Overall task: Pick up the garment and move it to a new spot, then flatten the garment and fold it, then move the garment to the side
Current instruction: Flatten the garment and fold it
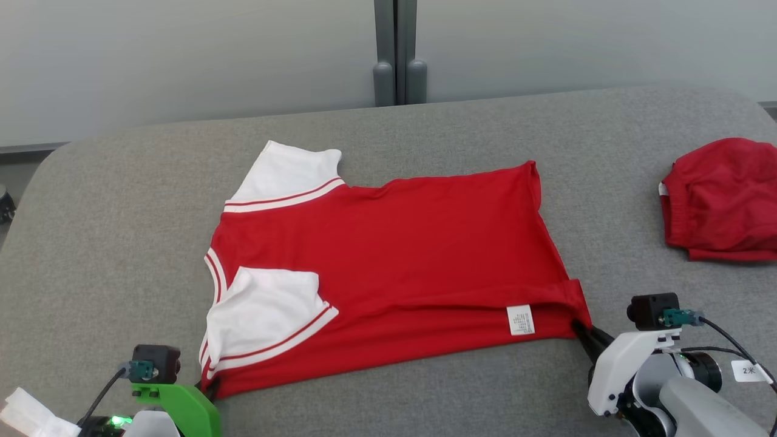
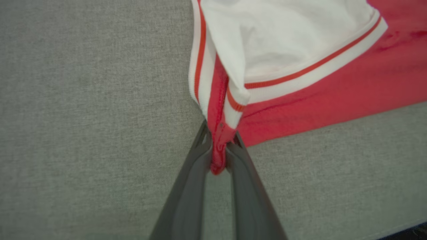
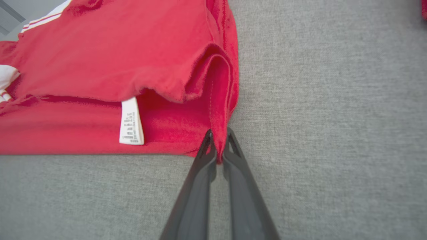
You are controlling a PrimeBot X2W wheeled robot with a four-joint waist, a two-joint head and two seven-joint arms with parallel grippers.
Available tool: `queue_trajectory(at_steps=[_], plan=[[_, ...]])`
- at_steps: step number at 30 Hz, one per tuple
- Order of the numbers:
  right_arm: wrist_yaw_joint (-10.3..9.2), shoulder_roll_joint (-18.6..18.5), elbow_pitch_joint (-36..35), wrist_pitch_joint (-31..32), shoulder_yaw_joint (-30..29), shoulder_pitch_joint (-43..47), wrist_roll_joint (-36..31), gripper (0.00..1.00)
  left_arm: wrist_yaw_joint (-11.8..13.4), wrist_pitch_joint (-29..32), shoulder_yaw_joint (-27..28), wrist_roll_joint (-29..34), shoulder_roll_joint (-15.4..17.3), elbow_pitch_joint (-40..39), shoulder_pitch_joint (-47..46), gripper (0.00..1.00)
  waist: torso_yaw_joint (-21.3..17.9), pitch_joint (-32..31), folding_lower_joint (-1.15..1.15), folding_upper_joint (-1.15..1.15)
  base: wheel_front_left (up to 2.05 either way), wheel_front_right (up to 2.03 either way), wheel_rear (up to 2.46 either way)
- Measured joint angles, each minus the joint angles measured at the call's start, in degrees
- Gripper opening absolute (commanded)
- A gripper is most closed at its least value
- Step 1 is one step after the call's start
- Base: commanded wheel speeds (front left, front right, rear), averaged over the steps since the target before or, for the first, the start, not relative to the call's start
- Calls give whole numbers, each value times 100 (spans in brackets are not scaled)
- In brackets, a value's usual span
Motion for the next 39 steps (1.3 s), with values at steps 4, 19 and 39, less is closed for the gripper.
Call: queue_trajectory(at_steps=[4,19,39], plan=[[1,-366,-517,480,99,335,350,0,175,380,-45,-105,339,-684,330,0,24,-65,0,0,0,0,0],[1,-804,-1769,1887,-791,1541,622,100,895,1214,22,-549,1279,-2535,1384,100,-39,-131,0,0,0,0,0],[-7,-37,-2218,1692,-2037,-1062,-757,100,-478,2236,324,65,979,-1560,-2649,100,-113,1032,1,0,0,0,0]])
